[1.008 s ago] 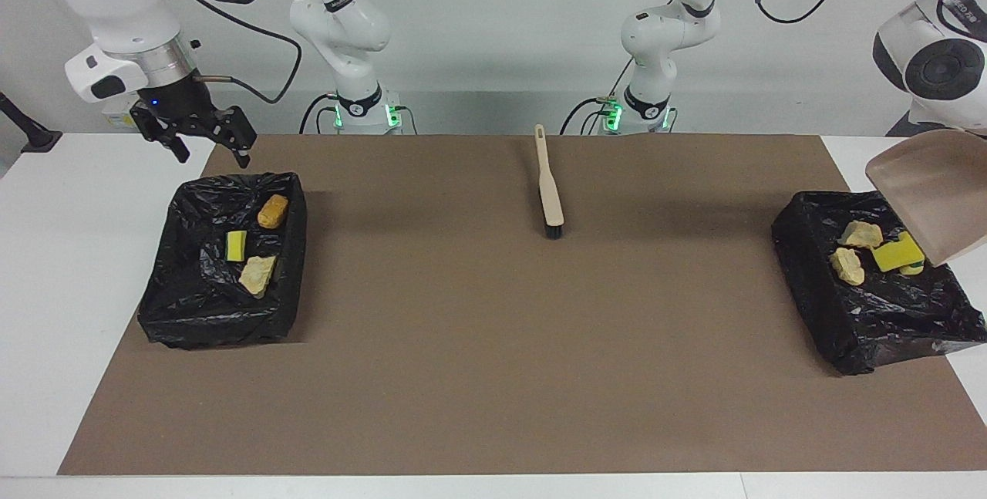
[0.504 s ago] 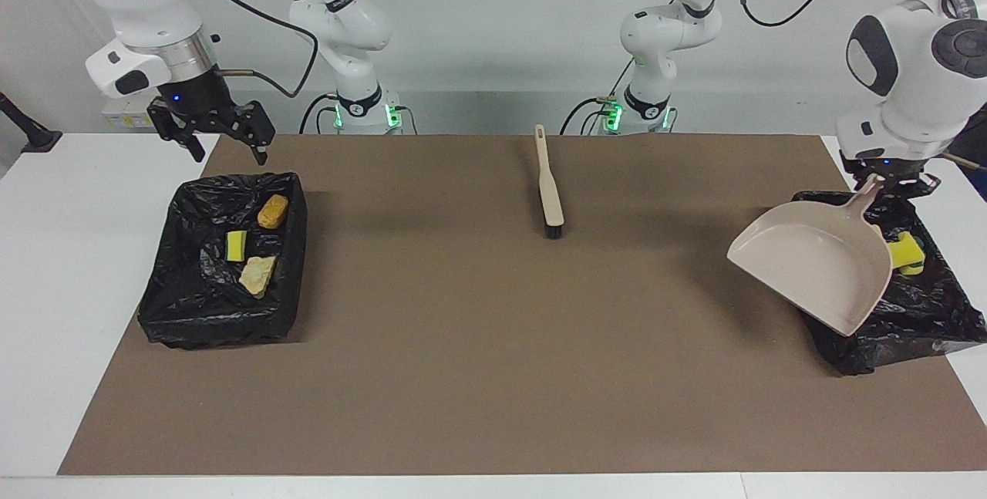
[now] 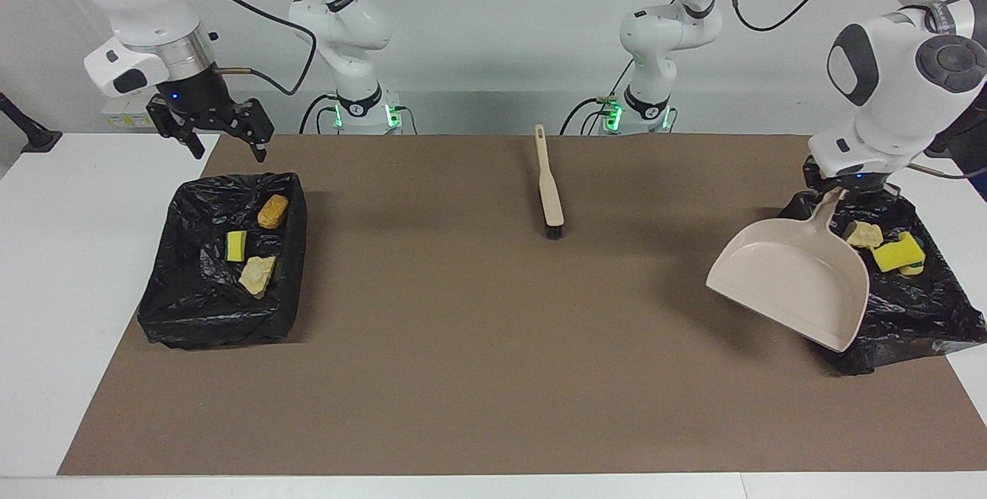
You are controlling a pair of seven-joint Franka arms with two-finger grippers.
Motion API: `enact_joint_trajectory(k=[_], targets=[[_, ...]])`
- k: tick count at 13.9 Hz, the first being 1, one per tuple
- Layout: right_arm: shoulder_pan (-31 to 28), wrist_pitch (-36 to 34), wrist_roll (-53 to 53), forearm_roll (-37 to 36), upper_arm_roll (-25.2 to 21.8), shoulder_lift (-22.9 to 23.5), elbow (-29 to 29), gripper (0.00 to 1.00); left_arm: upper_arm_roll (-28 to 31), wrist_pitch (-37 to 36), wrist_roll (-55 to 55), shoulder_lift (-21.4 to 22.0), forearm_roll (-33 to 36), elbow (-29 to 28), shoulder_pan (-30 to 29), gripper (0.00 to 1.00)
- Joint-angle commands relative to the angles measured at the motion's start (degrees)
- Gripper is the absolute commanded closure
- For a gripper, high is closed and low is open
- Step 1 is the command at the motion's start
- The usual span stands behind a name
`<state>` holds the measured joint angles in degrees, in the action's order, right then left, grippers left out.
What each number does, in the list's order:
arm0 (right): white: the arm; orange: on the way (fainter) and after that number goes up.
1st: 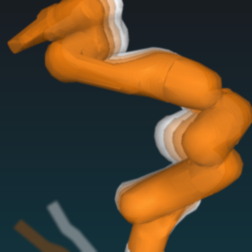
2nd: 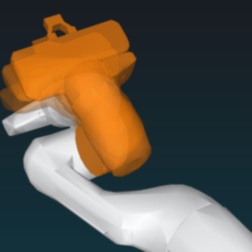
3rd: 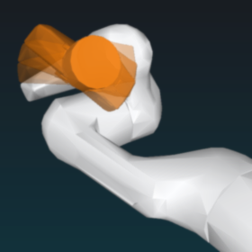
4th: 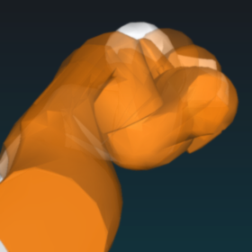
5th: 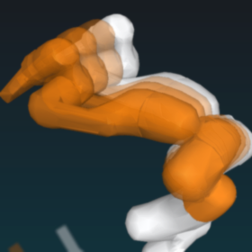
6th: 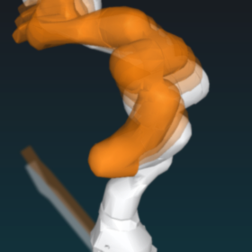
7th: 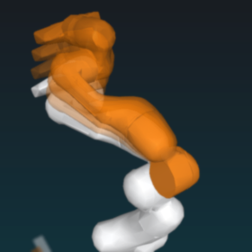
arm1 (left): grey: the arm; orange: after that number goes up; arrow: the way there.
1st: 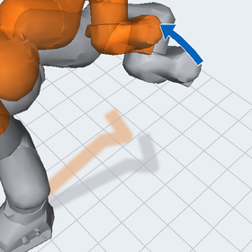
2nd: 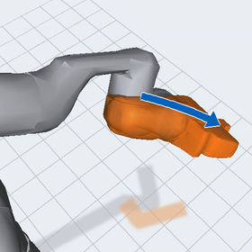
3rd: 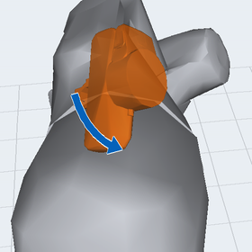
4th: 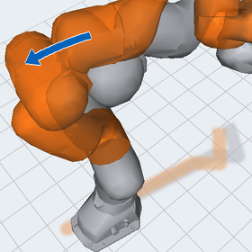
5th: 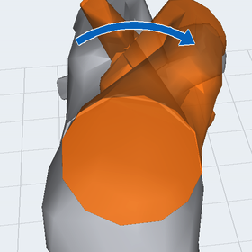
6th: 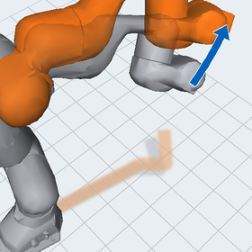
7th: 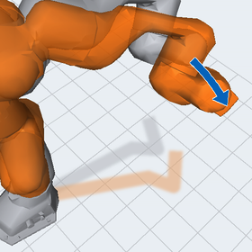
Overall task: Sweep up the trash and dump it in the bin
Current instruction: 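Carry the empty dustpan back to the table center with the left gripper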
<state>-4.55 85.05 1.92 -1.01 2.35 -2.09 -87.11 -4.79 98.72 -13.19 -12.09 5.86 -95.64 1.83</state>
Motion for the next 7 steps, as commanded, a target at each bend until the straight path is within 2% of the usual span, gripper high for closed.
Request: enact_joint_trajectory(k=[1,7], targets=[[1.12,-3.9,3.61,1.01,-0.06,-1.76,-0.6,0.0,1.01,4.8,11.06,-2.66,-3.74,-0.43,3.97,1.0],[1.91,-5.86,2.92,1.01,0.2,-4.23,-2.97,0.0,1.01,15.26,26.7,-6.97,-10.51,-0.43,14.25,1.0]])
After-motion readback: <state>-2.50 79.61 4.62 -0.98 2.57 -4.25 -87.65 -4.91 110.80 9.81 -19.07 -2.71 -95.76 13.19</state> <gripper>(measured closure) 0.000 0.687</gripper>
